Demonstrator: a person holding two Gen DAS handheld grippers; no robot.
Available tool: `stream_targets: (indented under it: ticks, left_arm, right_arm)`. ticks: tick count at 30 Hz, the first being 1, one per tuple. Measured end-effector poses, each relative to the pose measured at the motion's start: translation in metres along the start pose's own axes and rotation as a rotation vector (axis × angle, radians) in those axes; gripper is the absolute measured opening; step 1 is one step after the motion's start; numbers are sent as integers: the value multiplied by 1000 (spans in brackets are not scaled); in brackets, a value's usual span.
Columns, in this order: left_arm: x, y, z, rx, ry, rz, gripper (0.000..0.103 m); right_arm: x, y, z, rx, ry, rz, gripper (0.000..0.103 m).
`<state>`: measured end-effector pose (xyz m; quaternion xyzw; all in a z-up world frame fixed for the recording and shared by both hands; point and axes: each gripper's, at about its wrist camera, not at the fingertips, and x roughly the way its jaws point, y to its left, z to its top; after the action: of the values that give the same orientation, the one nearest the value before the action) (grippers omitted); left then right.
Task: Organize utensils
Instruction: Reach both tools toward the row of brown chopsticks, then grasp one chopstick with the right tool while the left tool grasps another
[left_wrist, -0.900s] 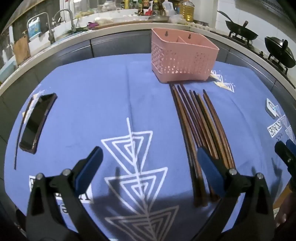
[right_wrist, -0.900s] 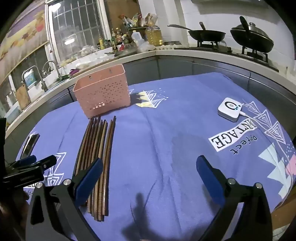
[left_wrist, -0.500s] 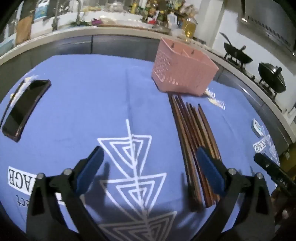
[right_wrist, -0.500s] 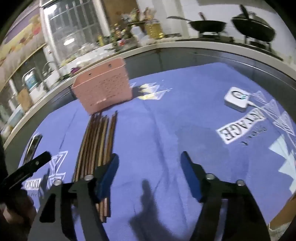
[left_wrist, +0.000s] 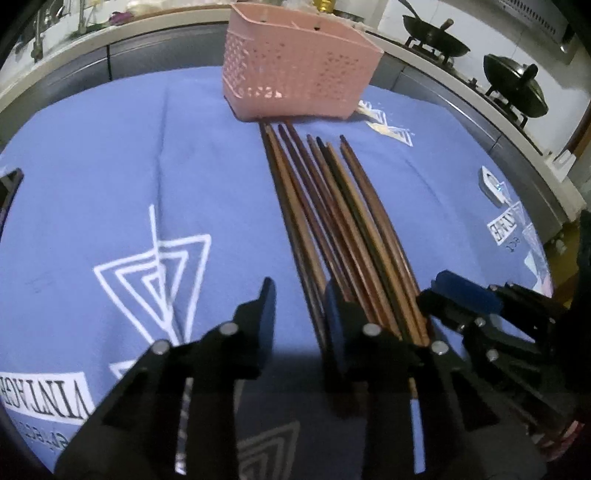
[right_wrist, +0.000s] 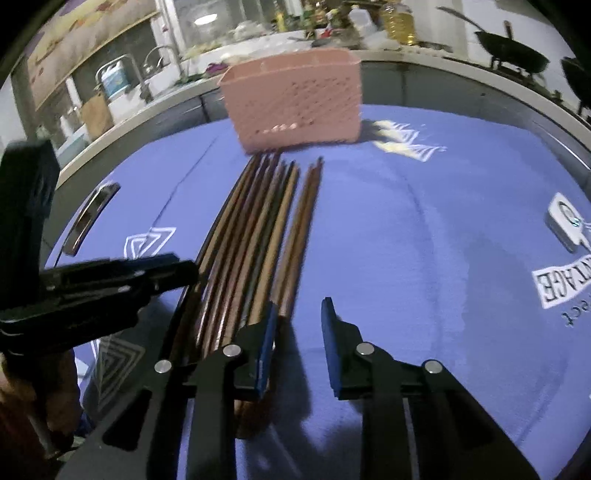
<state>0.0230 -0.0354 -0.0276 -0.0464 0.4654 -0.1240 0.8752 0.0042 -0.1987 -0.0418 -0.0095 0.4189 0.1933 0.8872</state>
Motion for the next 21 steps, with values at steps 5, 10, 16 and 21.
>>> stream_targets:
  ticks: [5,10,16,21]
  left_arm:
    - [4,5,3,10,5,29,22]
    - [15,-4,15,49,0,87,22]
    - [18,4,19,16,1,78,17]
    - [24,9,28,28,5,44,7]
  right_arm:
    - [-1,-5,-1,3,-2,-21,26]
    - [5,-3,4,-18,4,-41,26]
    - [4,-17,6,10,-9,-68,26]
    - [8,-22,12,-14,7,-51,8]
